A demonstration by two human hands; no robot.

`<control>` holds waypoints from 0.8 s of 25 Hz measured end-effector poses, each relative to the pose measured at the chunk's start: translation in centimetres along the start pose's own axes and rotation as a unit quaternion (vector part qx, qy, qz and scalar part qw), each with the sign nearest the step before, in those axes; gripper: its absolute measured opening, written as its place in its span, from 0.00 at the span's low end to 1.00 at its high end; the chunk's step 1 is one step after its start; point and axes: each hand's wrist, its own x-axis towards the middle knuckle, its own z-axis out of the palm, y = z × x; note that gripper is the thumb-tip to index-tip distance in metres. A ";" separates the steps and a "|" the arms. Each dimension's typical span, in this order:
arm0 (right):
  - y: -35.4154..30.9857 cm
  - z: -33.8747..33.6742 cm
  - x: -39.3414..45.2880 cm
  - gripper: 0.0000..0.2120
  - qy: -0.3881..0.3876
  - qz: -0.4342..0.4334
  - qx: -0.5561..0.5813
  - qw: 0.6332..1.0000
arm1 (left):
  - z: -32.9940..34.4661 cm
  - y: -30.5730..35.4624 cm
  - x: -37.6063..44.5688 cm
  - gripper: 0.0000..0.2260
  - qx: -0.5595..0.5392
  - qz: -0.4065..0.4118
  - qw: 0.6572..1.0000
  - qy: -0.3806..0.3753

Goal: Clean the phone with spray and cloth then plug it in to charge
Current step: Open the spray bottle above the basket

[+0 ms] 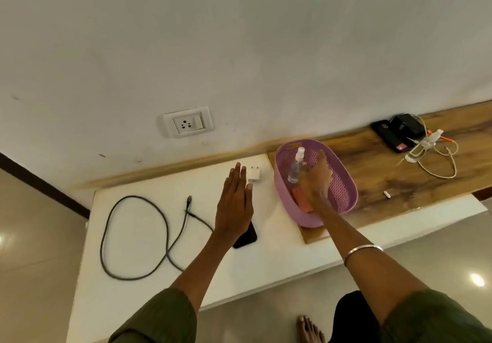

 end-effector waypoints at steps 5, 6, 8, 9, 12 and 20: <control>0.9 1.5 1.7 0.08 -0.131 0.038 -0.085 0.987 | 2.0 0.9 1.2 0.21 -0.051 -0.032 0.997 -0.045; 1.1 1.7 1.8 0.09 -0.129 0.030 -0.076 0.988 | 2.3 1.3 1.6 0.21 -0.063 -0.031 0.996 -0.047; 1.3 1.7 1.8 0.13 -0.124 0.011 -0.058 0.990 | 2.6 1.7 2.6 0.20 -0.091 -0.034 0.995 -0.035; 1.4 1.5 1.8 0.14 -0.126 0.001 -0.048 0.991 | 2.7 2.1 3.1 0.19 -0.104 -0.027 0.994 -0.018; 0.6 0.1 1.7 0.11 -0.121 -0.027 -0.020 0.992 | 2.0 4.0 4.9 0.17 -0.153 -0.013 0.988 0.026; -7.6 -4.5 -1.8 0.20 -0.178 -0.189 0.019 0.966 | -4.0 11.1 7.5 0.17 -0.236 0.058 0.969 0.053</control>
